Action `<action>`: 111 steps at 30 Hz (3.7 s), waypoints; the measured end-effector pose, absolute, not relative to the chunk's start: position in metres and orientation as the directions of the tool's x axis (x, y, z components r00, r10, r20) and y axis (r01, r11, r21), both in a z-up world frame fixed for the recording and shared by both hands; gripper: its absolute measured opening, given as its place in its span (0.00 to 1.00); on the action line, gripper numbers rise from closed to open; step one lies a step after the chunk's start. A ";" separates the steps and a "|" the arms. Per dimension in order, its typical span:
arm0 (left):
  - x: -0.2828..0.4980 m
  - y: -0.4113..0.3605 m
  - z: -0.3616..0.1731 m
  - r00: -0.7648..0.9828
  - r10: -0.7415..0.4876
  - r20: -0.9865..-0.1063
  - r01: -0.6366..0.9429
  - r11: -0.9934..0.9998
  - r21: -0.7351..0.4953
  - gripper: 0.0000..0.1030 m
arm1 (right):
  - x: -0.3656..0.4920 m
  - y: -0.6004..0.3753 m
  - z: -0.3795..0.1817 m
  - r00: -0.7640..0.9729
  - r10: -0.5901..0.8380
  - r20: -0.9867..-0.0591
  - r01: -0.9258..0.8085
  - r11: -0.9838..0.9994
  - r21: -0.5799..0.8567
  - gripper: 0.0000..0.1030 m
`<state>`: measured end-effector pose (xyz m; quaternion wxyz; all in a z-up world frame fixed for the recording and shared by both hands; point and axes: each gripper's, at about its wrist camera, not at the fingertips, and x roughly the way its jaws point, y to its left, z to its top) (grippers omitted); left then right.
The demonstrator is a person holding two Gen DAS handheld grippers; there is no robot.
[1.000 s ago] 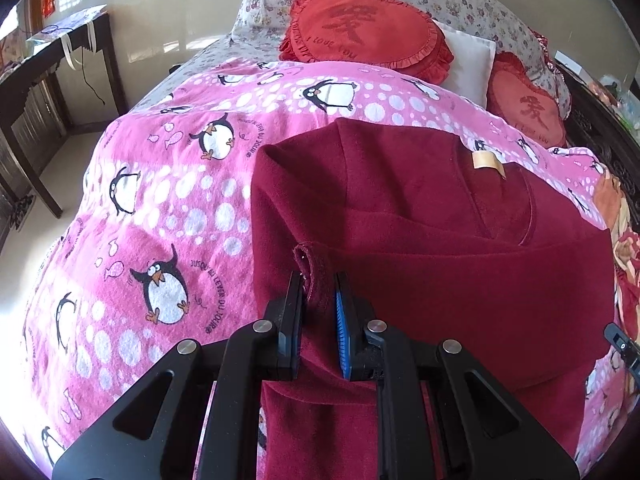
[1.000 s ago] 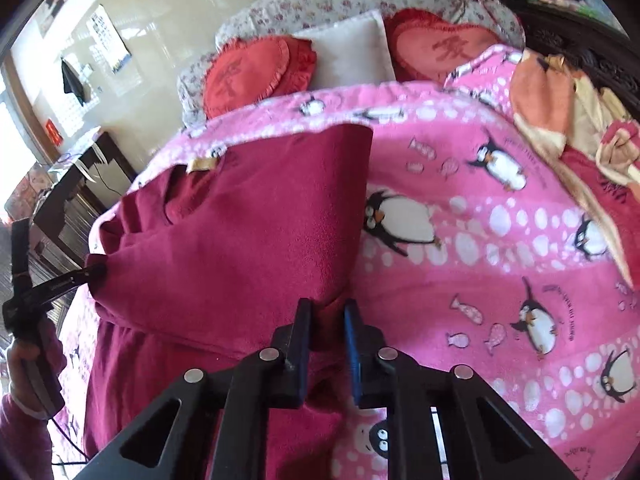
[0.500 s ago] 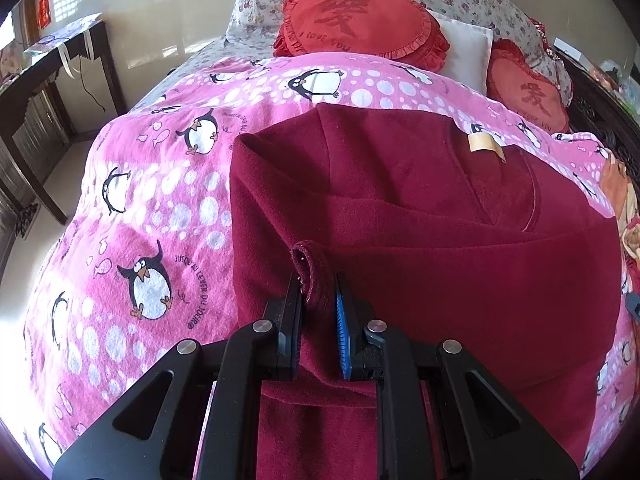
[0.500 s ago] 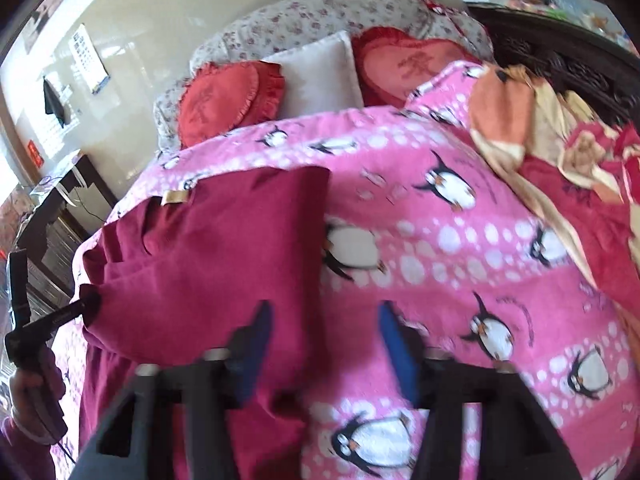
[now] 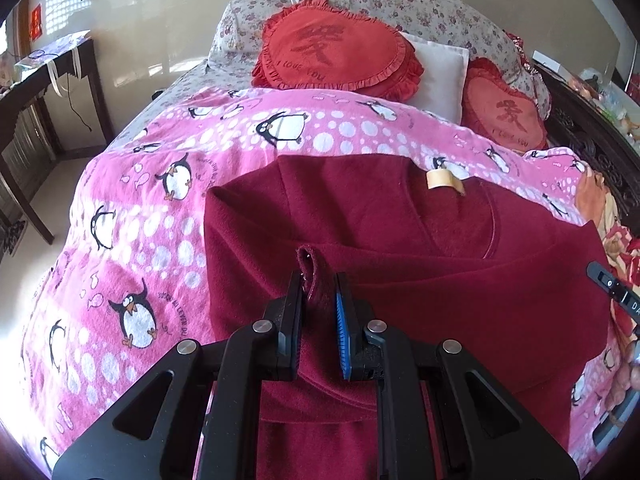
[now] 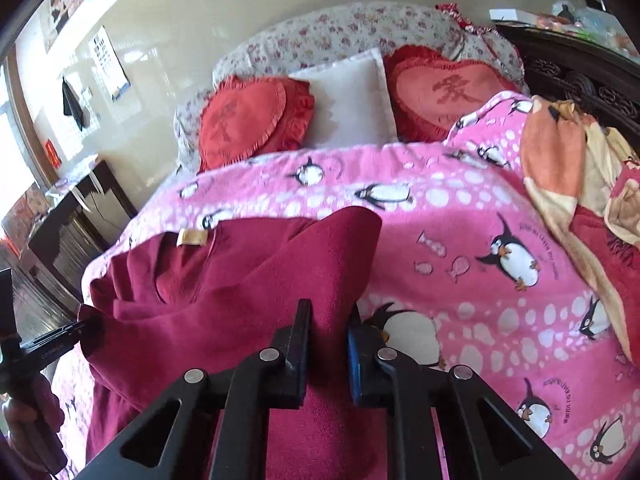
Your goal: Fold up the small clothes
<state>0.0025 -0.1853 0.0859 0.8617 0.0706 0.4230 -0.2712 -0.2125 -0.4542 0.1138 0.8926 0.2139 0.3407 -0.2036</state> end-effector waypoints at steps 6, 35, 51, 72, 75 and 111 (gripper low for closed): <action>0.010 -0.197 0.059 0.458 -0.351 -0.817 0.505 0.859 -0.086 0.13 | -0.226 -0.478 0.082 0.681 -0.180 -0.710 0.578 0.727 0.371 0.14; -0.008 -0.158 0.073 0.466 -0.381 -0.798 0.488 0.864 -0.128 0.18 | -0.220 -0.425 0.127 0.618 -0.240 -0.749 0.449 0.890 0.085 0.28; -0.016 -0.164 0.042 0.454 -0.317 -0.833 0.477 0.876 -0.073 0.26 | -0.254 -0.397 0.102 0.550 -0.235 -0.801 0.445 0.895 0.043 0.28; -0.087 -0.104 0.063 0.419 -0.327 -0.847 0.471 0.876 -0.105 0.25 | -0.311 -0.376 0.055 0.480 -0.023 -0.877 0.468 0.852 0.234 0.49; -0.102 -0.085 0.059 0.405 -0.315 -0.858 0.457 0.883 -0.109 0.25 | -0.316 -0.371 0.058 0.503 -0.019 -0.864 0.439 0.867 0.237 0.13; -0.202 0.014 0.032 0.148 -0.345 -0.927 0.448 0.859 -0.248 0.25 | -0.445 -0.332 0.077 0.489 0.129 -0.863 0.421 0.831 0.363 0.44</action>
